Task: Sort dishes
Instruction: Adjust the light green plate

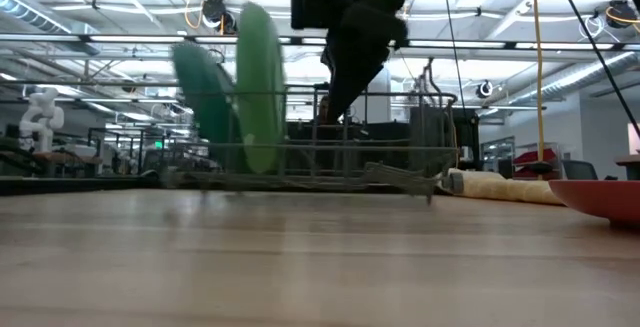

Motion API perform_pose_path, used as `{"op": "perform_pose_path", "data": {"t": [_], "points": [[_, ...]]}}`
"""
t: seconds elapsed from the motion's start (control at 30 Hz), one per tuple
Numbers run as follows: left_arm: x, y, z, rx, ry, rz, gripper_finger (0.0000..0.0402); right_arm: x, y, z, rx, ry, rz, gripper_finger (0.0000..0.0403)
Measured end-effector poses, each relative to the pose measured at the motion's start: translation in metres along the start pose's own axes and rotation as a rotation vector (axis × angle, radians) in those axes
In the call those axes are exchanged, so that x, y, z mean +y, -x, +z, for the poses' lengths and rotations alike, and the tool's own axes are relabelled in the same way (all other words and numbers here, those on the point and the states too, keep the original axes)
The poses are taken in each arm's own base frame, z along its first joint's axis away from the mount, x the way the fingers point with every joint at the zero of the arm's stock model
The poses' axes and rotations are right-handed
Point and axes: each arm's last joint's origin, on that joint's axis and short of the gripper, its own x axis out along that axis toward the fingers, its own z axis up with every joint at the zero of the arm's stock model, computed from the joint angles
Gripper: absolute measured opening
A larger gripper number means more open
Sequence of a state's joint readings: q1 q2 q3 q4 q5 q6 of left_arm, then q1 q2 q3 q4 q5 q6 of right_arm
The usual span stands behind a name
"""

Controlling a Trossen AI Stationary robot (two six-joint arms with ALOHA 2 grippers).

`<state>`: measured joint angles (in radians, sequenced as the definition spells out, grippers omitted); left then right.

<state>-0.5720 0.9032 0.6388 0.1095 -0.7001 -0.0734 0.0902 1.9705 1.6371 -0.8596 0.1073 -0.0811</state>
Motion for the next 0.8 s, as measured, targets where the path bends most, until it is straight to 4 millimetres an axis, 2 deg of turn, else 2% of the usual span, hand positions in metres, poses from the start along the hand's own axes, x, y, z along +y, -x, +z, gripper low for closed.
{"op": "perform_pose_path", "data": {"t": [0.1, 0.23, 0.37, 0.47, 0.63, 0.8], "points": [[-0.003, -0.002, -0.001, 0.005, -0.001, -0.044, 0.0302, 0.014, 0.002, 0.0, 0.0, 0.044, 0.04, 0.0005], [-0.009, -0.011, -0.008, 0.036, -0.022, -0.078, 0.0302, 0.023, 0.003, 0.001, -0.007, 0.063, 0.064, 0.0004], [-0.011, -0.025, -0.013, 0.049, -0.027, -0.077, 0.0302, 0.025, 0.003, 0.001, -0.007, 0.055, 0.06, 0.0003], [-0.015, -0.035, -0.008, 0.046, -0.022, -0.113, 0.0302, 0.025, 0.003, 0.001, -0.009, 0.049, 0.059, 0.0003], [-0.012, -0.051, -0.011, 0.136, -0.056, -0.033, 0.0301, 0.025, 0.003, 0.003, -0.02, 0.042, 0.051, 0.0003], [-0.004, -0.055, -0.009, 0.173, -0.054, 0.086, 0.0301, 0.026, 0.003, 0.003, -0.02, 0.032, 0.033, 0.0003]]}}
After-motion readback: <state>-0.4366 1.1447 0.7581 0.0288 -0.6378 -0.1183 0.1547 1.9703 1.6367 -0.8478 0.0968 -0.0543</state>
